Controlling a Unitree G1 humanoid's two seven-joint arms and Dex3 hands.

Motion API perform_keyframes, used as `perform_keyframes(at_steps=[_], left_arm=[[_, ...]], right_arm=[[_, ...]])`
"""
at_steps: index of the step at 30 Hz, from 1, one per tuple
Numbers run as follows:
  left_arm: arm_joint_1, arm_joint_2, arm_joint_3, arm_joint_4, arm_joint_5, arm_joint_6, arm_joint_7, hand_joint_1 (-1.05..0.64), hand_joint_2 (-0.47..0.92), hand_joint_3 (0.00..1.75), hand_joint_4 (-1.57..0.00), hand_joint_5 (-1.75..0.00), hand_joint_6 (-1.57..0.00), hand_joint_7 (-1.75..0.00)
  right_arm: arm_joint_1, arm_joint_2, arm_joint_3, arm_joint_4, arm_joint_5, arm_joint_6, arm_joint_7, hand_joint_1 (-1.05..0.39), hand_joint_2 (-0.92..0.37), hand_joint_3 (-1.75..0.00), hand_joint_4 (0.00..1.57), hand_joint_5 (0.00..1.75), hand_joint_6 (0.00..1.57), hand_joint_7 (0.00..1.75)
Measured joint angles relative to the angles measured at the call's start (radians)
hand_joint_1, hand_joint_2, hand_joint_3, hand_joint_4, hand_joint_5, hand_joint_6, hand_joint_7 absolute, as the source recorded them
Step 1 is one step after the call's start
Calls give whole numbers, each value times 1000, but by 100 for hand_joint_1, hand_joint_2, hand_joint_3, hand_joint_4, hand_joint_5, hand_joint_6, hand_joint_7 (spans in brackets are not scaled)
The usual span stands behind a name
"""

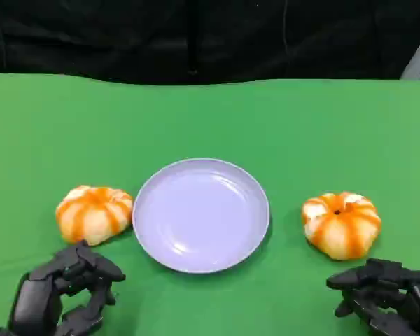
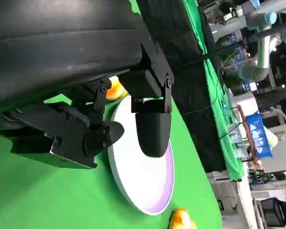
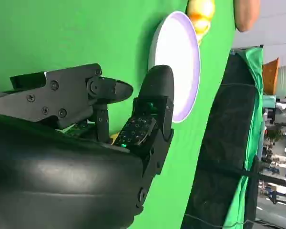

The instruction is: Grasp the bread from the table and place it into the plate.

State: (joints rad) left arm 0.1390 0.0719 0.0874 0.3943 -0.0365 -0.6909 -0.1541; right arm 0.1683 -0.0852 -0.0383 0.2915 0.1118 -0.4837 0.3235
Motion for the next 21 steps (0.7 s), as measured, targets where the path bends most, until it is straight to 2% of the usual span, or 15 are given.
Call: perform_keyframes(at_steps=[16, 18, 20, 21], left_arm=[[0, 0, -1, 0, -6, 0, -2, 14, 82, 65, -73, -158, -79, -122], [-1, 0, -1, 3, -7, -1, -2, 13, 86, 57, -72, -145, -81, -109], [-4, -1, 0, 15, -11, -5, -2, 12, 87, 55, -72, -142, -81, -105], [-5, -2, 0, 19, -14, -7, -2, 6, 86, 47, -71, -121, -81, -86]], right_arm=[[-1, 0, 0, 5, 0, 0, 1, -2, -92, -35, 76, 125, 97, 61], [-1, 0, 0, 5, 0, 0, 0, -2, -92, -35, 76, 125, 97, 61], [-1, 0, 0, 5, 0, 0, 0, -2, -92, -35, 76, 125, 97, 61], [-2, 0, 0, 5, -1, 0, -1, -2, -92, -35, 76, 125, 97, 61]])
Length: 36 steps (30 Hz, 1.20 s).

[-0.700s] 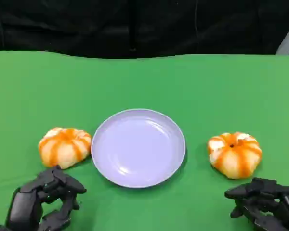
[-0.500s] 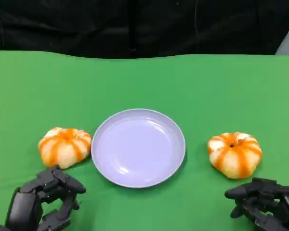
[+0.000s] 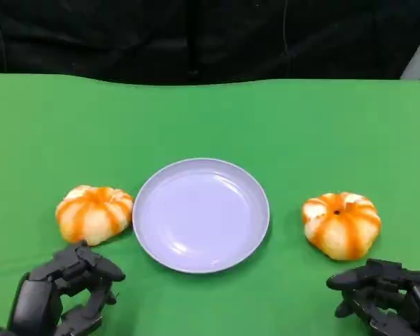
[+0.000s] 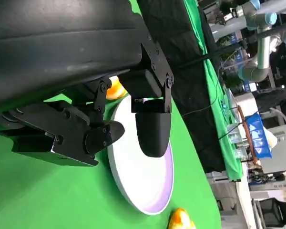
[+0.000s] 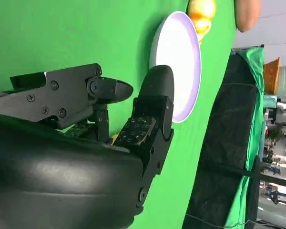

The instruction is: Grasp the bread from the table and place it into the plate.

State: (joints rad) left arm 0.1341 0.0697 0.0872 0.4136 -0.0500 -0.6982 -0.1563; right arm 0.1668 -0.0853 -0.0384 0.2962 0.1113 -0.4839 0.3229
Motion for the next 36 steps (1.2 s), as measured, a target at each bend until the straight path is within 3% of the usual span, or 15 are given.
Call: perform_keyframes(at_steps=[1, 2, 4, 7, 14, 16, 22, 31, 33, 36], left_arm=[[0, -1, 0, 2, -4, -2, 0, 2, 89, 36, -72, -103, -88, -59], [0, -2, 1, 2, -8, -4, 0, 1, 91, 31, -73, -96, -92, -48], [-1, -4, 1, 3, -17, -6, 0, -7, 92, 23, -82, -51, -91, -19], [-1, -5, 3, 11, -36, -10, -8, -11, 92, 18, -85, -20, -85, -3], [-4, -6, 8, 27, -75, -13, -34, -11, 92, 17, -85, -11, -81, 0], [-5, -7, 9, 27, -78, -12, -35, -10, 92, 16, -74, -5, -60, 0], [-5, -8, 14, 22, -114, -3, -51, -15, 92, 15, -62, 0, -40, 0], [-20, 2, 40, 21, -95, -1, -61, -32, 92, 18, -59, 0, -39, 0], [-26, 11, 44, 24, -65, -15, -58, -45, 92, 21, -60, -1, -41, -1], [-43, 57, 66, 47, 138, -77, 73, -53, 92, 22, -60, -1, -43, -2]], right_arm=[[0, 0, 0, 0, 0, 0, 0, -1, -92, -35, 76, 125, 96, 61], [-1, 0, 0, 0, 0, 0, 0, -1, -92, -35, 76, 125, 96, 61], [-2, 0, 0, 1, 0, 0, 0, -1, -92, -35, 76, 125, 97, 62], [-2, 0, 0, 2, -2, 0, -1, -1, -92, -35, 76, 125, 96, 61], [-2, 0, 0, 4, -2, -1, -1, -1, -92, -36, 76, 125, 96, 62], [-3, 0, 0, 5, -2, -2, -1, -1, -92, -36, 76, 125, 96, 61], [-6, 0, 0, 11, -7, -4, -3, -1, -92, -35, 76, 125, 96, 62], [-14, 0, 0, 33, -7, -19, -4, -1, -92, -35, 76, 125, 96, 61], [-15, 0, 0, 33, -9, -19, -7, -1, -92, -35, 76, 125, 96, 61], [-18, 0, 1, 34, -9, -19, -8, -2, -92, -35, 76, 125, 96, 61]])
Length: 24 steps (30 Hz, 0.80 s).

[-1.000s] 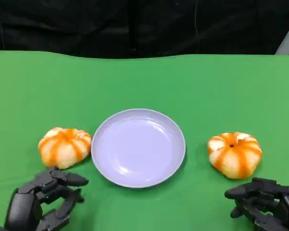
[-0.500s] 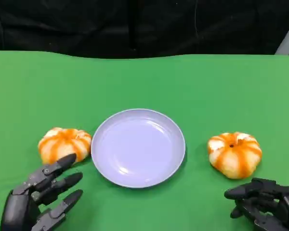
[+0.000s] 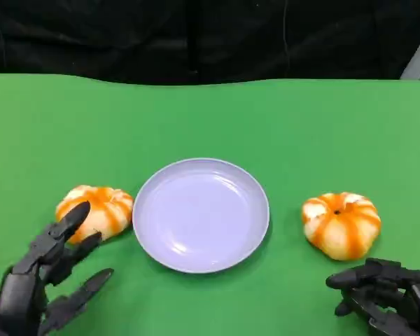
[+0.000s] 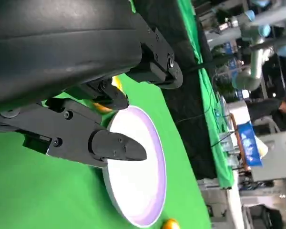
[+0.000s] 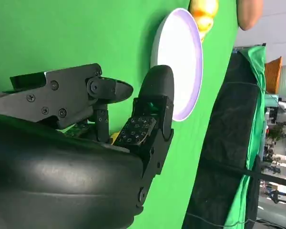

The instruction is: Grasp the bread from the table and place it into the plate.

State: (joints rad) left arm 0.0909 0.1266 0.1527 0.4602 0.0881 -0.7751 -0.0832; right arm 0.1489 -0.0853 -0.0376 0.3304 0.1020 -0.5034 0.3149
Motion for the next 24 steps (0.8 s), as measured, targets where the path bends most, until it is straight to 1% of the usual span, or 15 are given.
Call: perform_keyframes(at_steps=[2, 4, 7, 9, 12, 14, 17, 19, 23, 24], left_arm=[[-18, 38, 13, 17, 97, -35, 83, -55, 92, 22, -59, -1, -43, -1], [-29, 53, 13, 26, 157, -50, 144, -59, 92, 21, -55, 0, -43, -1], [-30, 92, 4, 15, 318, -36, 246, -60, 92, 21, -54, 0, -43, -1], [-33, 110, 0, 8, 359, -27, 290, -60, 92, 21, -54, 0, -43, -1], [-34, 119, -16, 4, 377, -23, 326, -60, 92, 21, -54, 0, -43, -1], [-35, 124, -31, -1, 400, -10, 345, -66, 92, 26, -50, 0, -47, -2], [-65, 185, -54, -22, 524, 91, 382, -69, 92, 28, -48, 0, -48, -2], [-85, 213, -64, -39, 549, 127, 407, -69, 92, 28, -48, 0, -48, -2], [-105, 232, -99, -46, 563, 156, 434, -69, 92, 27, -48, 0, -50, -2], [-110, 238, -110, -43, 575, 161, 439, -73, 92, 27, -48, 0, -53, -3]], right_arm=[[0, 0, 0, 2, 0, 0, 0, -1, -92, -35, 76, 124, 96, 61], [-1, 0, 0, 3, -1, 0, -1, -1, -92, -35, 76, 124, 97, 61], [-2, 0, 2, 3, -5, -1, -4, -1, -92, -35, 76, 124, 97, 61], [-2, 0, 3, 3, -10, -1, -7, -1, -92, -35, 77, 124, 97, 61], [-2, 0, 3, 3, -18, -1, -10, -1, -92, -35, 77, 124, 97, 61], [-1, 0, 3, 2, -19, -1, -10, 0, -92, -36, 77, 124, 96, 61], [-1, 1, 4, 2, -18, -1, -9, 0, -92, -36, 77, 125, 96, 61], [-1, 1, 4, 2, -18, -1, -9, 0, -92, -36, 77, 125, 96, 61], [-1, 1, 5, 1, -18, -1, -9, -1, -92, -36, 77, 125, 96, 61], [-1, 1, 5, 1, -18, -1, -9, -1, -92, -36, 77, 125, 96, 61]])
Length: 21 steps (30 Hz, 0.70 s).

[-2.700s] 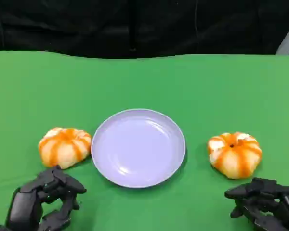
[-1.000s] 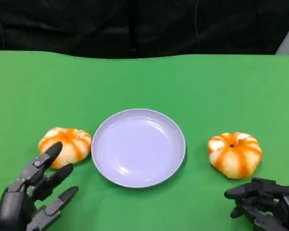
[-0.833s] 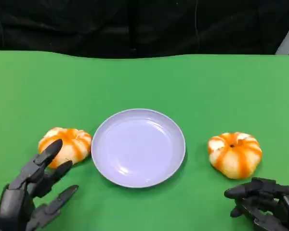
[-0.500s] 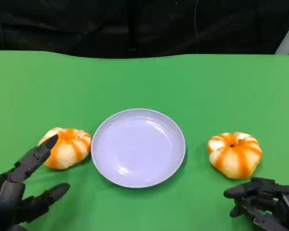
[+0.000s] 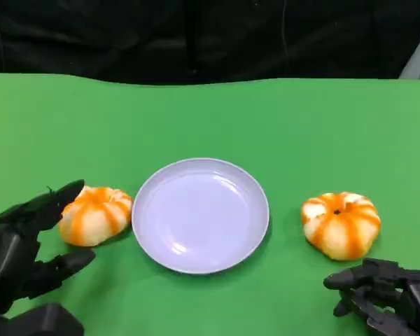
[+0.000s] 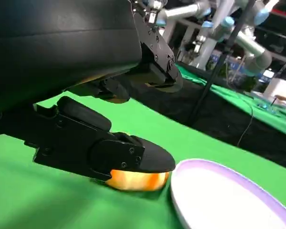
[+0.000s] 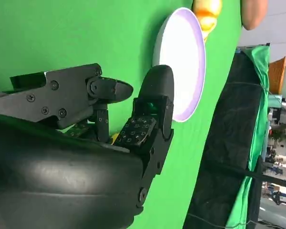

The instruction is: Grasp the bread from the table and place it into the plate.

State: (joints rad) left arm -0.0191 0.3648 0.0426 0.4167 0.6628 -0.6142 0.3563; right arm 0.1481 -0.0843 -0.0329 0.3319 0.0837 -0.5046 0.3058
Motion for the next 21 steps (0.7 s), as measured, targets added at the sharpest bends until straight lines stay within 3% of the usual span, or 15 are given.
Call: perform_keyframes(at_steps=[8, 21], left_arm=[[-114, 57, -111, 70, 83, 87, 27, -77, 92, 27, -47, 0, -58, -3], [-120, 75, -153, 86, 76, 104, 54, -77, 92, 27, -48, 0, -59, -2]], right_arm=[[2, 2, 3, 0, 4, -1, 6, -1, -92, -36, 77, 125, 96, 61], [2, 2, 3, 0, 4, -1, 6, -1, -92, -36, 77, 125, 96, 61]])
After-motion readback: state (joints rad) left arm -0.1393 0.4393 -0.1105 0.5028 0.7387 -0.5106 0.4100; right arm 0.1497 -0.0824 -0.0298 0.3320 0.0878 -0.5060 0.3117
